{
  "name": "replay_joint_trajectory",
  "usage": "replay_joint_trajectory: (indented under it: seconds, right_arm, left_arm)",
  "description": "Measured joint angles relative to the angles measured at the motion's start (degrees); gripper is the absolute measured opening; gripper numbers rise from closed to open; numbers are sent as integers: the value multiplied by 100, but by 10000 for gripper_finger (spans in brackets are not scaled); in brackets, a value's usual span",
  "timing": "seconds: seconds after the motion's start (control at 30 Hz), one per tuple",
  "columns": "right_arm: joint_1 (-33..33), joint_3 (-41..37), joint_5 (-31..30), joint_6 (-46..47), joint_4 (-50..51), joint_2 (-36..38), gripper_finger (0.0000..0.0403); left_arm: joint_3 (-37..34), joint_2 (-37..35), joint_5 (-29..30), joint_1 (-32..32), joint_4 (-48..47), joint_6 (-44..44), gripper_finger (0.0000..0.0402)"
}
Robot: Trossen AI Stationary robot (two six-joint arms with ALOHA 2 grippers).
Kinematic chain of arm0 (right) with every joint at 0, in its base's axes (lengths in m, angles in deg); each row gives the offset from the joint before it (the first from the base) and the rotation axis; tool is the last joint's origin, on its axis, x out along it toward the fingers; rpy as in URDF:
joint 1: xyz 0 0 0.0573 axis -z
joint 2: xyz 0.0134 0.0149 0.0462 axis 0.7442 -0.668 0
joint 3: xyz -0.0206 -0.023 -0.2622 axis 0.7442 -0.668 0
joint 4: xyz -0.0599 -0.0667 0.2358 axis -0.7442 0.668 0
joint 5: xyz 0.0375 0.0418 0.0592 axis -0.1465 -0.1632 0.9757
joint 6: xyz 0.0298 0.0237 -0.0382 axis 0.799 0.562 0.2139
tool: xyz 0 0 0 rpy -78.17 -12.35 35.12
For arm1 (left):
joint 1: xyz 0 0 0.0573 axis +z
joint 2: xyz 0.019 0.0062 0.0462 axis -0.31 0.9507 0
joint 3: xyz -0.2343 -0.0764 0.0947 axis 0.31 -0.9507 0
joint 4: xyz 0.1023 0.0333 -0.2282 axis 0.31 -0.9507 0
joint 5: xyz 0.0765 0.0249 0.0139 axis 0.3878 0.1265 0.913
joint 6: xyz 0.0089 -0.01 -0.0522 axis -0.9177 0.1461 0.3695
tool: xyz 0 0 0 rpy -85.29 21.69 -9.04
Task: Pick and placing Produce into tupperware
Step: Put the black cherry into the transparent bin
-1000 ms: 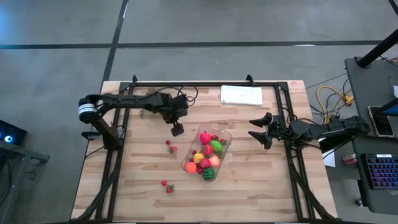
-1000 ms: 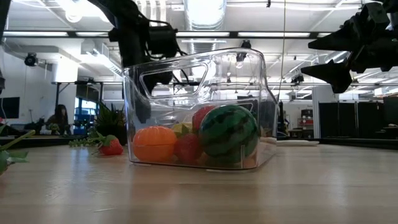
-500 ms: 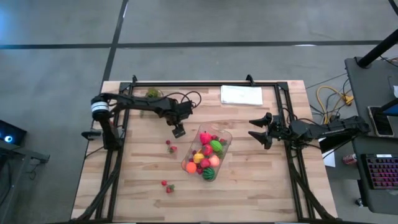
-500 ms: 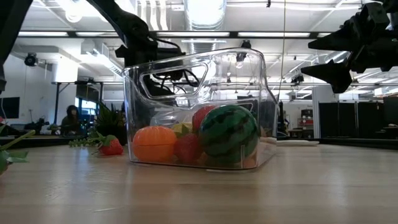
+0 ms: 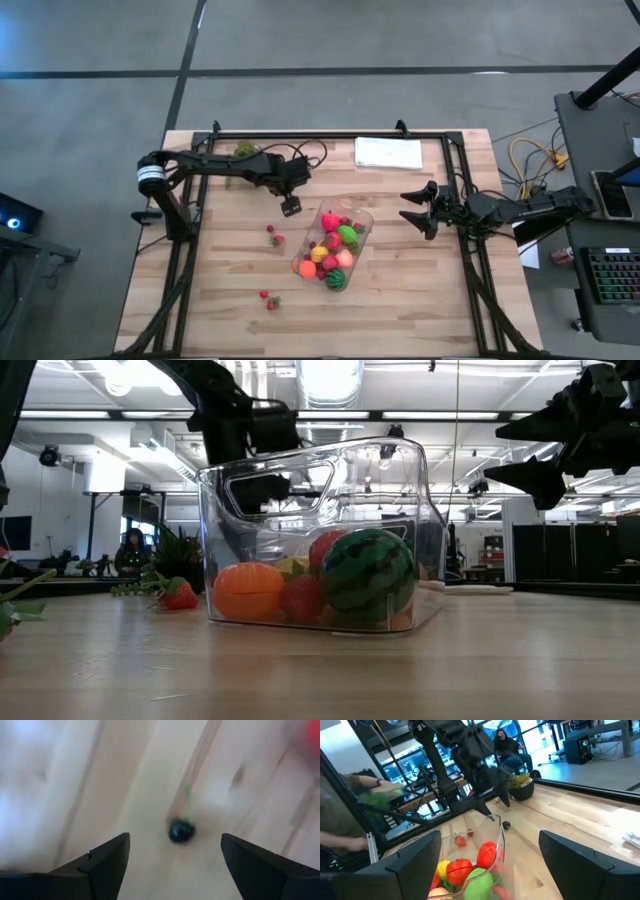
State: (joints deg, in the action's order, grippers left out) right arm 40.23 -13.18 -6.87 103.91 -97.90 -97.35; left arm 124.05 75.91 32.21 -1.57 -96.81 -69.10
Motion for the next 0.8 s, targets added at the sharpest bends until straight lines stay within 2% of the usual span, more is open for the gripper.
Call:
replay_joint_trajectory:
  seconds: [0.07,0.17,0.23,0.37,0.57,0.8]
  right_arm:
    - [2,0,-2,0,0,1,327]
    - [0,0,0,2,-2,2,327]
    - [1,0,-1,0,-2,2,327]
    - [1,0,-1,2,-2,2,327]
    - [2,0,-2,2,-2,2,327]
    - [2,0,-2,0,0,2,327]
  left_arm:
    - [59,-26,-10,17,188,-408,296]
    - [52,18,-676,38,244,-1530,296]
    - [16,27,-855,7,238,-1991,296]
    - [-92,31,-833,17,253,-2087,296]
    - [-386,31,-401,33,666,-2278,296]
    - [-527,31,-367,87,830,-2290,296]
